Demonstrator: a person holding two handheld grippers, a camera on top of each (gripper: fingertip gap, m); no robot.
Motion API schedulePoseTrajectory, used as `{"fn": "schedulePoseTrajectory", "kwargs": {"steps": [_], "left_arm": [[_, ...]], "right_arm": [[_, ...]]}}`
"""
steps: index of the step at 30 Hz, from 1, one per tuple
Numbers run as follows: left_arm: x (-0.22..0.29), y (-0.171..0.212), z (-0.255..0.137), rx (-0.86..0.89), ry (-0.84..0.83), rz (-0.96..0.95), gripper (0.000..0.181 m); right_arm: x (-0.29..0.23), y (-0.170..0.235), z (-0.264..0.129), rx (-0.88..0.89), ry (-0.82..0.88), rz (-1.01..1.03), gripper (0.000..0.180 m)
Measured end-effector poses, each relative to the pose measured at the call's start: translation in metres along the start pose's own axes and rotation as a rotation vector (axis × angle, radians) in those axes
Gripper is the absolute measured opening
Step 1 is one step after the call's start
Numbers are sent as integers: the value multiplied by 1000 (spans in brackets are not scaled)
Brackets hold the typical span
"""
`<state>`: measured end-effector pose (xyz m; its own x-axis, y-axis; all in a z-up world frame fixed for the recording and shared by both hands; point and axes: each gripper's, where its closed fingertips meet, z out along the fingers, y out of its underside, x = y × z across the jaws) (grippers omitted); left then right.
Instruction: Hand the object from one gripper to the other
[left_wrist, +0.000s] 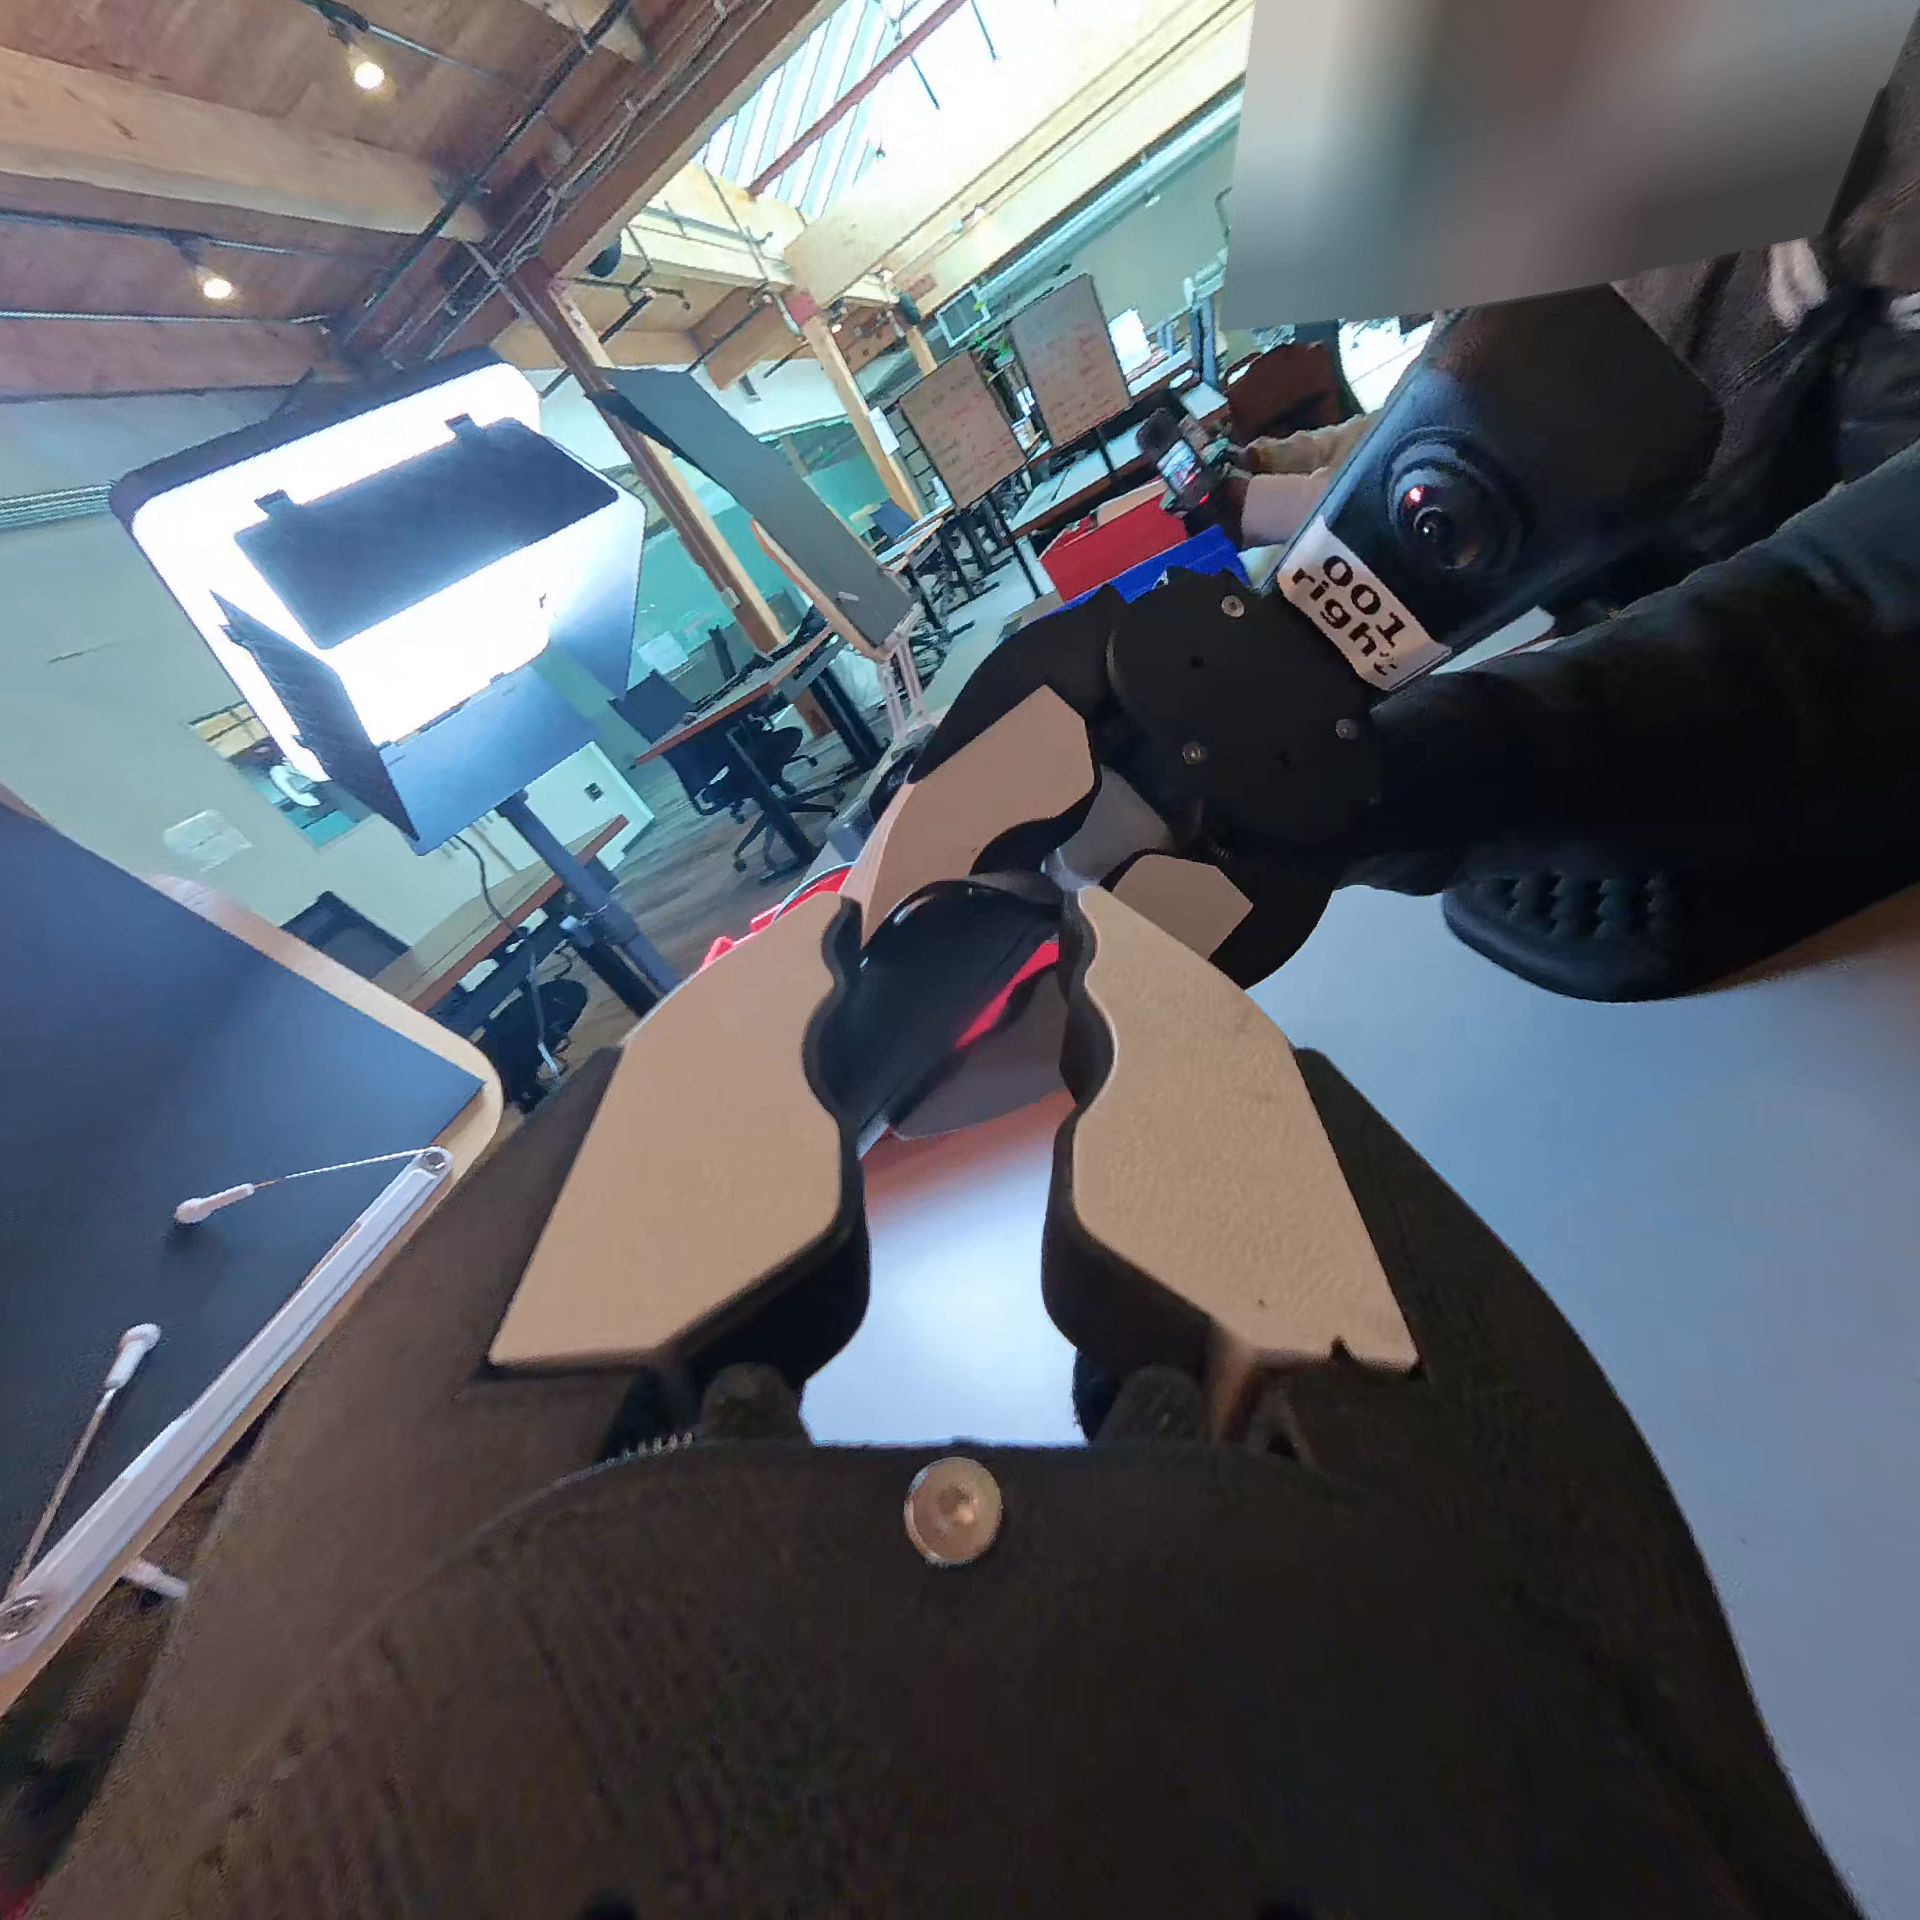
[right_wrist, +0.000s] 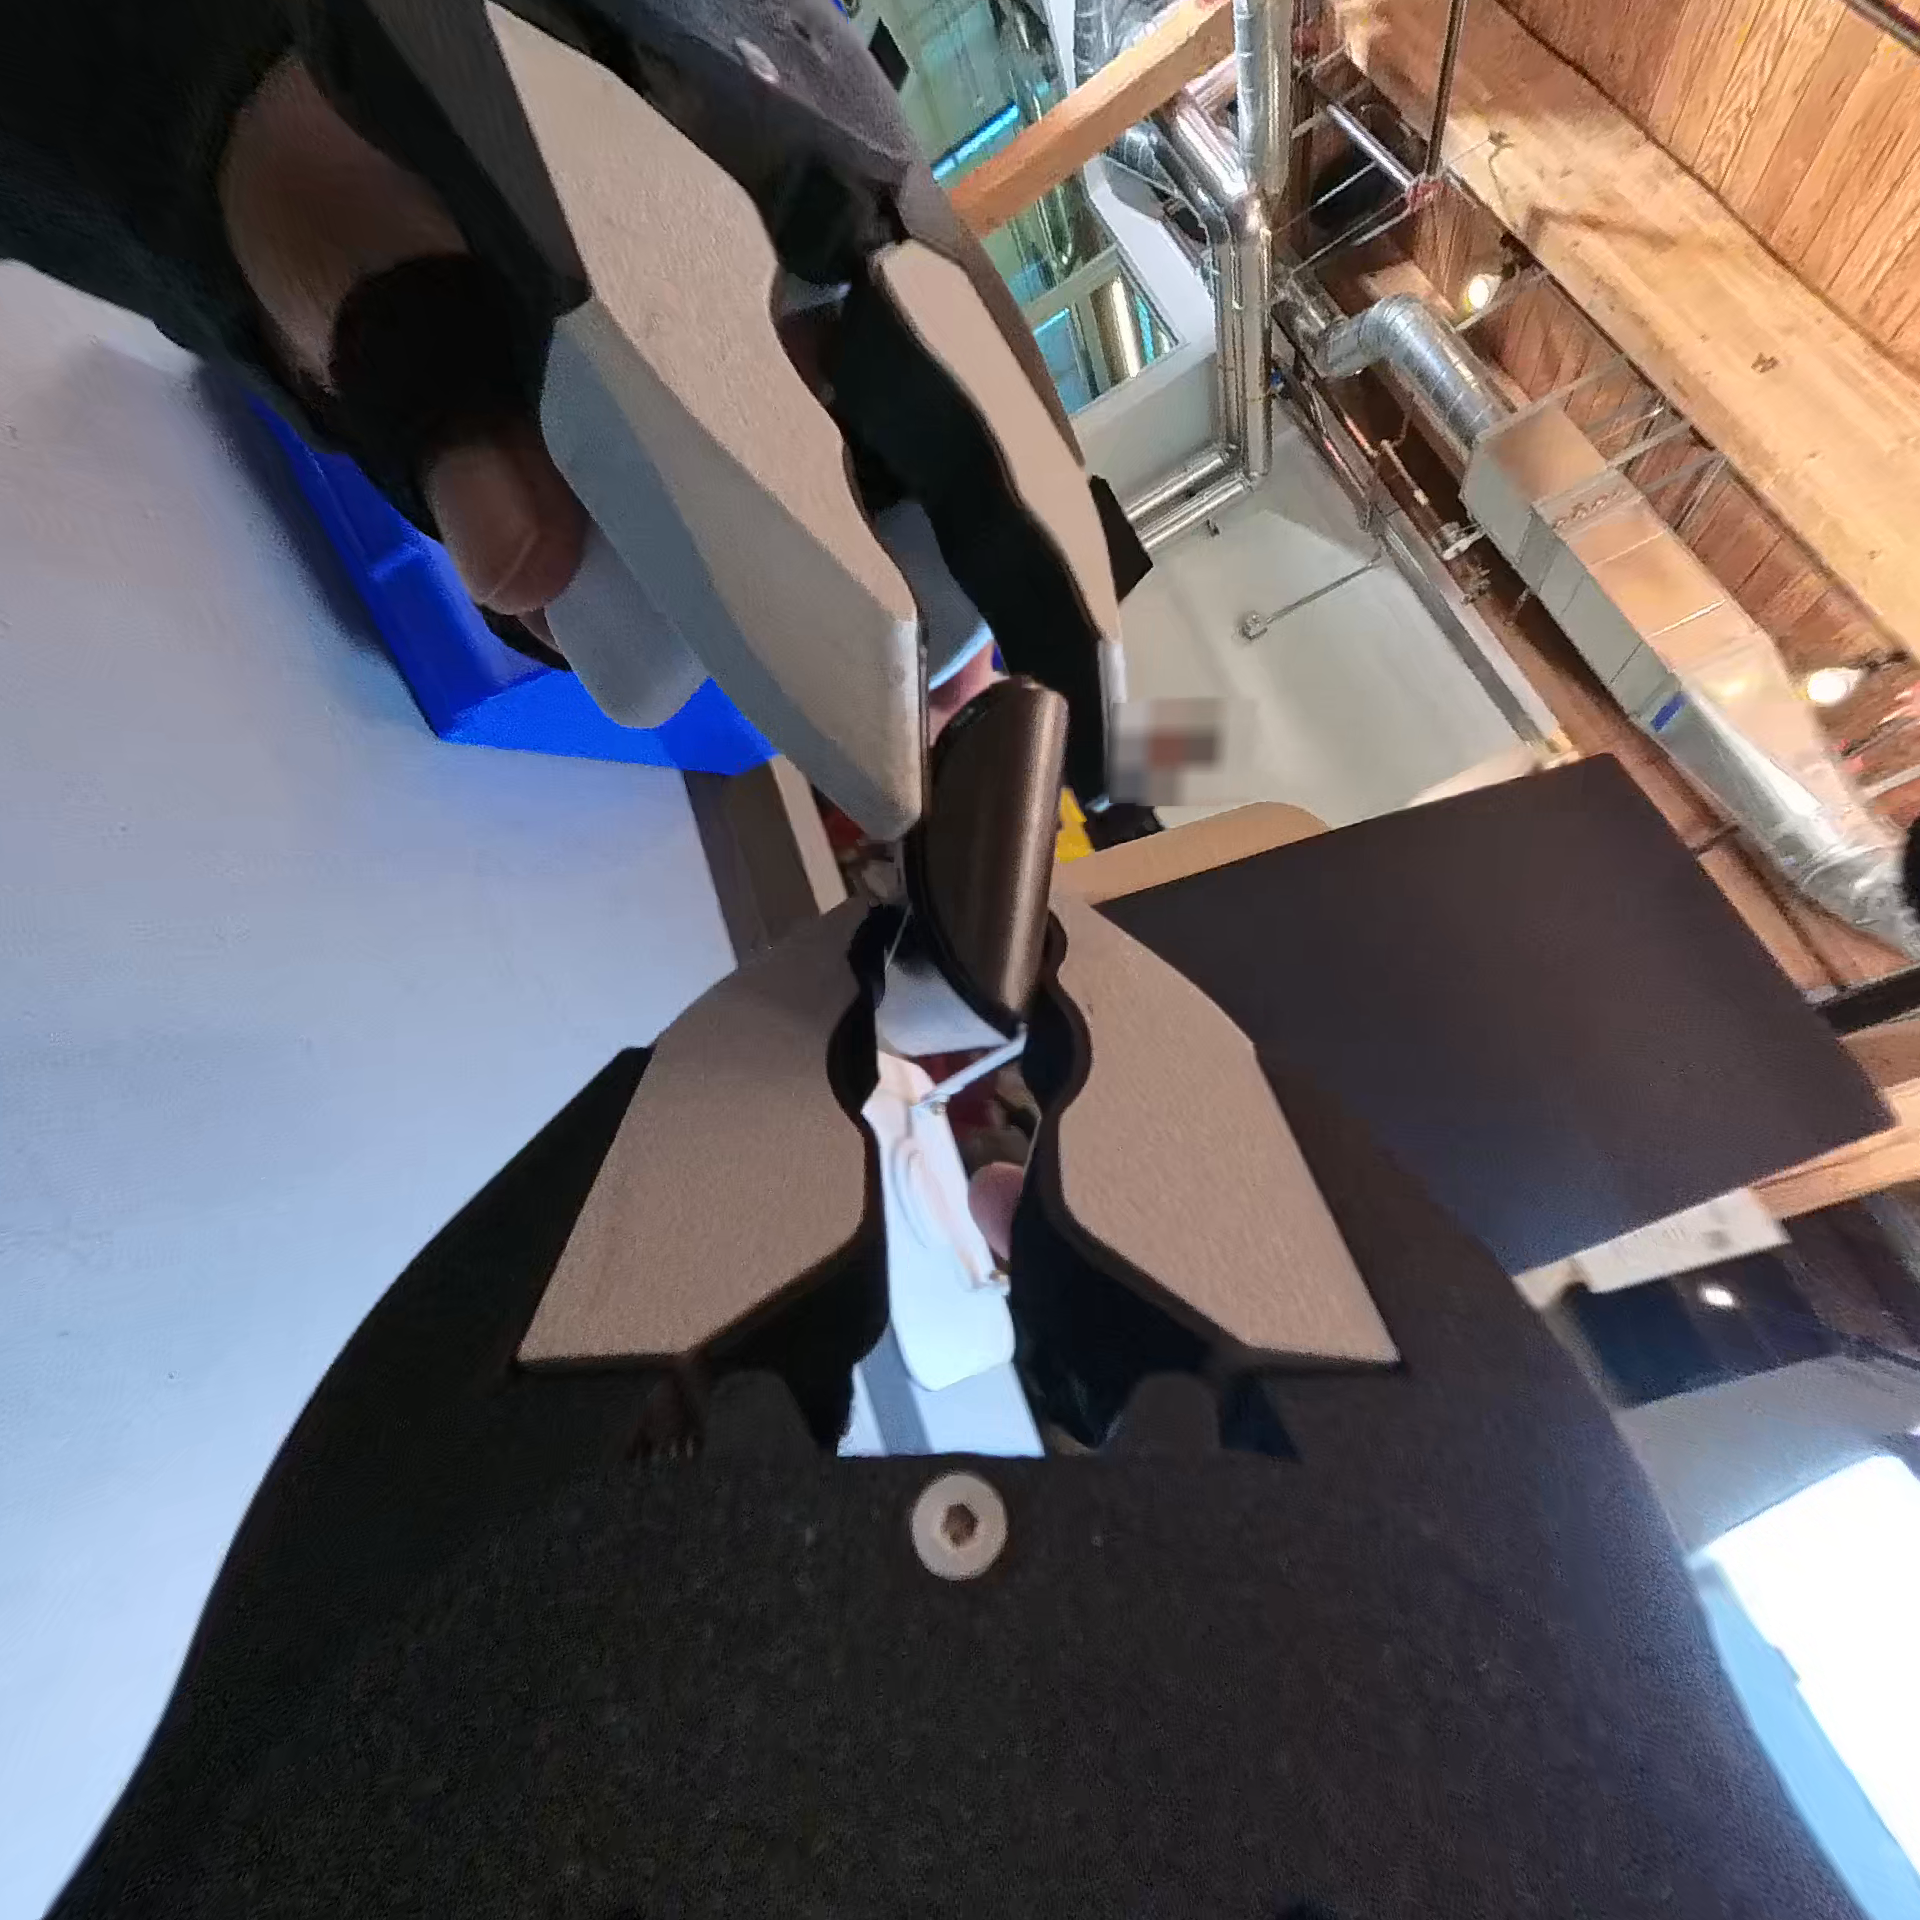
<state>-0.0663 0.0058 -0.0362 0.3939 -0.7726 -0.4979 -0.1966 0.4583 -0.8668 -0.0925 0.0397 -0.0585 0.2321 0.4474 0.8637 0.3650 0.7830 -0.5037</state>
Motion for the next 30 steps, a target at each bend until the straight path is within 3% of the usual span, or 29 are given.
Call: {"fn": "schedulePoseTrajectory", "kwargs": {"steps": [3, 5, 8, 10, 15, 20, 24, 25, 28, 30], "left_arm": [[-5, -8, 2, 12, -60, -9, 34], [-10, -15, 2, 38, -61, -121, 34], [-30, -13, -2, 72, -45, -504, 53], [-42, -6, -5, 117, -35, -766, 56], [-41, 27, 4, 80, 33, -1117, 61], [-20, 59, 18, -65, 85, -1196, 57], [-25, 68, 15, -43, 86, -1219, 46], [-28, 68, 13, -20, 86, -1224, 43], [-38, 70, 6, 44, 74, -1229, 31], [-45, 68, 1, 84, 55, -1198, 30]], "right_arm": [[6, -1, -1, 53, -1, 102, 24], [15, -1, -3, 46, 51, 61, 24], [27, 5, -5, -20, 173, -132, 24], [31, 8, -5, -46, 235, -232, 24], [25, 19, 0, -115, 305, -480, 24], [0, 32, 12, -132, 243, -539, 24], [1, 37, 14, -140, 231, -472, 28], [4, 37, 14, -142, 217, -430, 32], [12, 34, 11, -148, 126, -211, 75], [21, 27, 5, -123, 97, -99, 78]]}}
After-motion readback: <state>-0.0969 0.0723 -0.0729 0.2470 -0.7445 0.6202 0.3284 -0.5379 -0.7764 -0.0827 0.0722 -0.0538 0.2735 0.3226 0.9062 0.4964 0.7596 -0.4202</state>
